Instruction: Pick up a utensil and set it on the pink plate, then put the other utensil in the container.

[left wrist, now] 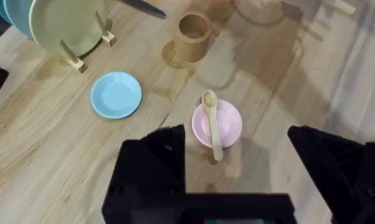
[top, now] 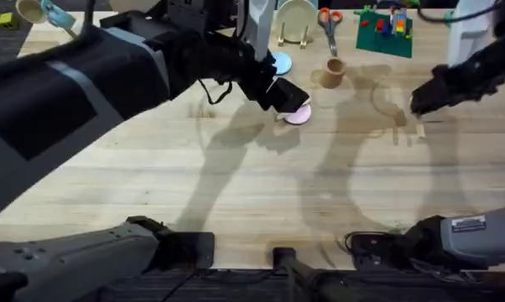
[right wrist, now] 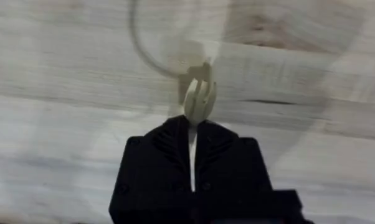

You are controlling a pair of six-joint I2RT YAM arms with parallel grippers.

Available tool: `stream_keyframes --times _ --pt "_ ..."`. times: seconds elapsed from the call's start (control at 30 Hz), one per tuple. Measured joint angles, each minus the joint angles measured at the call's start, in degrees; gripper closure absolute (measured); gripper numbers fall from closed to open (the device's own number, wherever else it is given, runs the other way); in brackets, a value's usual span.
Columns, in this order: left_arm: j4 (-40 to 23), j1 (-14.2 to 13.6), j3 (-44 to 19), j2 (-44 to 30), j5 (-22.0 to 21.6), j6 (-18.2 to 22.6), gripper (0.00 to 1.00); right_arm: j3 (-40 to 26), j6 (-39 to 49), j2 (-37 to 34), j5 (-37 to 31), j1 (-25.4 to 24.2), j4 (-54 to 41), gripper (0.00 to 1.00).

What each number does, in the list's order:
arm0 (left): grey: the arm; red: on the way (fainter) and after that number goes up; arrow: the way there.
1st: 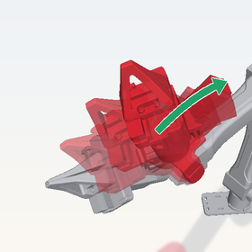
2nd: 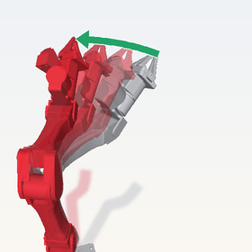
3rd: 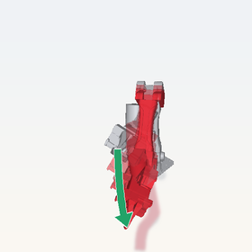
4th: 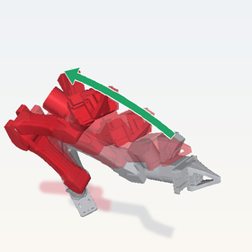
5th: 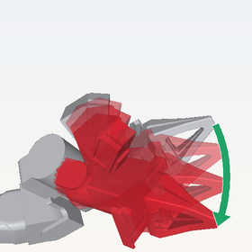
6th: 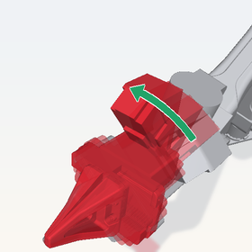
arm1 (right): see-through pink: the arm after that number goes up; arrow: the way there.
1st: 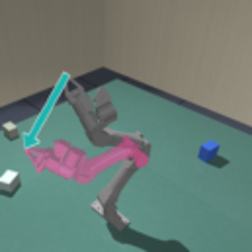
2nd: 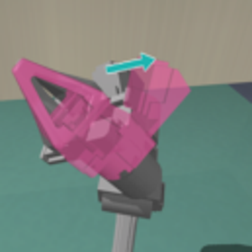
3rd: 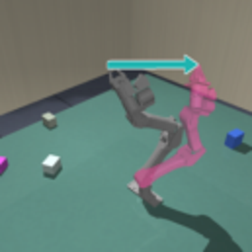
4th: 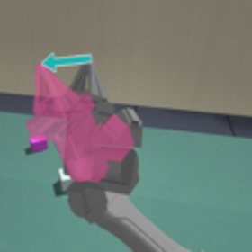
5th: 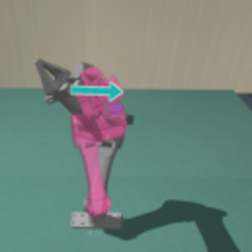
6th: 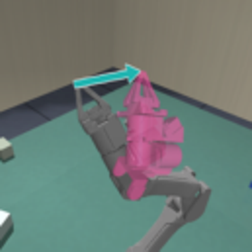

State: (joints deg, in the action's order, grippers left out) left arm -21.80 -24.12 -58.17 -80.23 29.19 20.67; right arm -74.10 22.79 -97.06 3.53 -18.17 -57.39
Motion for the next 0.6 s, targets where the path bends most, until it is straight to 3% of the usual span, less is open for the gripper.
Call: stream_keyframes --times 0.23,0.6 --pt "0.0 0.0 0.0 0.0 0.0 0.0 0.005 -5.7 1.6 3.4 4.2 0.0 -4.2 0.972" --pt "0.0 0.0 0.0 0.0 0.3 0.0 0.006 -6.5 7.9 14.1 16.1 0.0 -3.6 0.971"
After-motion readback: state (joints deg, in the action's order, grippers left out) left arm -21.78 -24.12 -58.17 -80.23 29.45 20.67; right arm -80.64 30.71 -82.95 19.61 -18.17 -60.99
